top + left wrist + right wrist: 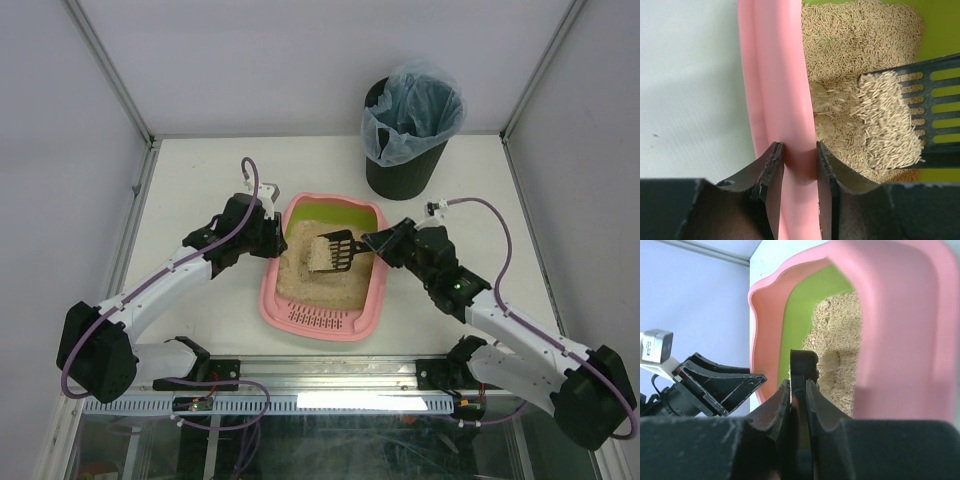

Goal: Clean the litter box

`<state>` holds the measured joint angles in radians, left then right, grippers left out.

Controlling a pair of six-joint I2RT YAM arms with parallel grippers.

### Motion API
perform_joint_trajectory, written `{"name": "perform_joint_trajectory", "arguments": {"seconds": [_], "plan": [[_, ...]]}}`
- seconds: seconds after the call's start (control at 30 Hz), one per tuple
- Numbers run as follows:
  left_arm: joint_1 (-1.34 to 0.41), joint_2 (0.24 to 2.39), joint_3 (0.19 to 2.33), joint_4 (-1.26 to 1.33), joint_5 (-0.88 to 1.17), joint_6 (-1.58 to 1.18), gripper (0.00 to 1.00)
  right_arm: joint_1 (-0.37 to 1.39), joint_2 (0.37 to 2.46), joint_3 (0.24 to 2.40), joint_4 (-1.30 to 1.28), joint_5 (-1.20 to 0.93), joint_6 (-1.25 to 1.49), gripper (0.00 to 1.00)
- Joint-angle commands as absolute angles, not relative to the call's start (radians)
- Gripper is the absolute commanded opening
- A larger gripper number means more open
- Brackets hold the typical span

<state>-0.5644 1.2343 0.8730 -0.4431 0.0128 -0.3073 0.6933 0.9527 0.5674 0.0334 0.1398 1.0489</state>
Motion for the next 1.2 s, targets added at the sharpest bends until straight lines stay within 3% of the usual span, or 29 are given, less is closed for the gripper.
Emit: {"name": "perform_joint_trajectory", "arguments": {"seconds": [0.0,0.13,0.33,0.67,0.8,1.0,1.17], "plan": [[-0.595,1.266,0.859,-0.436,0.101,-0.339,0.25,0.581,0.861,0.479,0.228,-0.052,1.139,0.0],[-0.595,1.259,0.848,-0.43,0.111,-0.357,0.25,0.446,0.822,0.398,0.33,-0.208,1.225,0.0],[-0.607,1.263,0.84,-0.411,0.135,-0.382,0.24,0.355,0.931,0.28,0.654,-0.385,1.403,0.0],[-0.623,1.25,0.821,-0.396,0.125,-0.423,0.23,0.238,0.866,0.264,0.57,-0.402,1.437,0.0],[-0.624,1.246,0.811,-0.385,0.116,-0.432,0.23,0.272,0.911,0.313,0.624,-0.491,1.405,0.0],[-0.623,1.238,0.812,-0.383,0.092,-0.436,0.24,0.302,0.773,0.51,0.066,-0.226,1.079,0.0],[-0.624,1.239,0.821,-0.385,0.079,-0.402,0.25,0.436,0.808,0.669,-0.175,0.053,0.916,0.0]]}}
